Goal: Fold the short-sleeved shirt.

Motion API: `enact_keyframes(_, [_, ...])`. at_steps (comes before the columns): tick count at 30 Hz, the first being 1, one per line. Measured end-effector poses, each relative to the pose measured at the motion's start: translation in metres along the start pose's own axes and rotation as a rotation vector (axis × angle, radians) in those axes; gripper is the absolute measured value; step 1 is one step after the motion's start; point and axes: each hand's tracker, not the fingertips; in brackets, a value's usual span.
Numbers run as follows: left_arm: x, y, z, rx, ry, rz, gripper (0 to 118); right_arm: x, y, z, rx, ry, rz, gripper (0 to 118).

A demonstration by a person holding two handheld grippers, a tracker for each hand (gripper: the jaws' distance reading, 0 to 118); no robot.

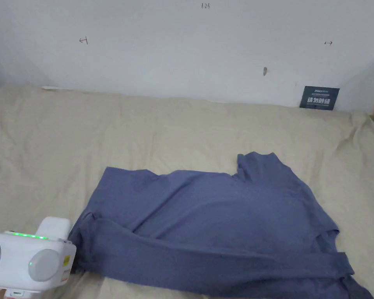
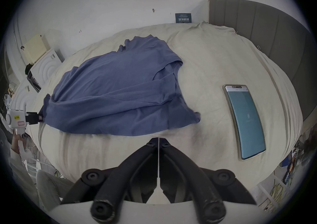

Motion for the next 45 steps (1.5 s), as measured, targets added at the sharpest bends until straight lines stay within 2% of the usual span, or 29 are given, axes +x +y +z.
enact_keyframes(1, [-0.004,0.0,0.002,0.008,-0.002,0.02,5,0.002,0.002,-0.001,0.007,-0.009,0.009,22])
enact_keyframes(3, [-0.014,-0.001,0.004,0.014,-0.047,0.093,5,0.008,0.005,-0.003,0.013,-0.041,0.017,74])
enact_keyframes(4, [-0.02,-0.002,0.01,0.021,-0.058,0.106,5,0.012,0.007,-0.007,0.004,-0.059,0.015,92])
enact_keyframes(9, [-0.028,0.001,0.016,0.041,-0.066,0.113,5,0.031,0.016,-0.03,-0.016,-0.106,-0.011,92])
enact_keyframes(12, [-0.025,0.001,0.016,0.036,-0.063,0.11,5,0.033,0.021,-0.045,-0.035,-0.098,-0.023,92])
enact_keyframes(14, [-0.025,0.001,0.016,0.04,-0.054,0.102,5,0.027,0.025,-0.056,-0.071,-0.083,-0.005,92])
enact_keyframes(15, [-0.025,0.001,0.015,0.039,-0.052,0.1,5,0.021,0.027,-0.06,-0.096,-0.12,0.026,92])
enact_keyframes(17, [-0.023,0.002,0.017,0.034,-0.054,0.101,5,0.017,0.029,-0.063,-0.089,-0.131,0.102,91])
enact_keyframes(18, [-0.024,0.002,0.017,0.033,-0.055,0.104,5,0.02,0.032,-0.064,-0.103,-0.131,0.076,90])
enact_keyframes(19, [-0.025,0.002,0.017,0.033,-0.056,0.103,5,0.019,0.034,-0.057,-0.094,-0.114,0.081,77])
enact_keyframes(20, [-0.023,0.002,0.019,0.036,-0.056,0.102,5,0.016,0.034,-0.051,-0.065,-0.096,0.106,54])
enact_keyframes(21, [-0.023,0.002,0.02,0.036,-0.058,0.104,5,0.012,0.034,-0.047,-0.047,-0.074,0.11,19])
enact_keyframes(22, [-0.024,0.002,0.02,0.036,-0.059,0.102,5,0.007,0.033,-0.044,-0.034,-0.052,0.104,9])
enact_keyframes(24, [-0.024,0.002,0.023,0.039,-0.056,0.101,5,-0.002,0.032,-0.046,-0.06,-0.066,0.171,9])
enact_keyframes(26, [-0.025,0.001,0.027,0.045,-0.059,0.108,5,-0.007,0.03,-0.045,-0.042,-0.082,0.177,8])
enact_keyframes(31, [-0.03,-0.007,0.046,0.057,-0.069,0.119,5,0.01,0.033,-0.014,0.011,-0.062,0.076,8])
enact_keyframes(34, [-0.027,-0.022,0.062,0.066,-0.079,0.124,5,0.015,0.023,0.016,0.012,-0.02,0.049,8])
enact_keyframes(39, [-0.023,-0.074,0.084,0.027,-0.091,0.125,5,0.032,-0.014,0.044,-0.021,-0.028,0.051,8])
enact_keyframes(44, [-0.022,-0.118,0.064,-0.072,-0.104,0.145,5,0.033,-0.062,0.035,-0.129,-0.029,0.039,8])
enact_keyframes(45, [-0.024,-0.12,0.06,-0.051,-0.113,0.188,5,0.031,-0.066,0.031,-0.136,-0.033,0.042,8])
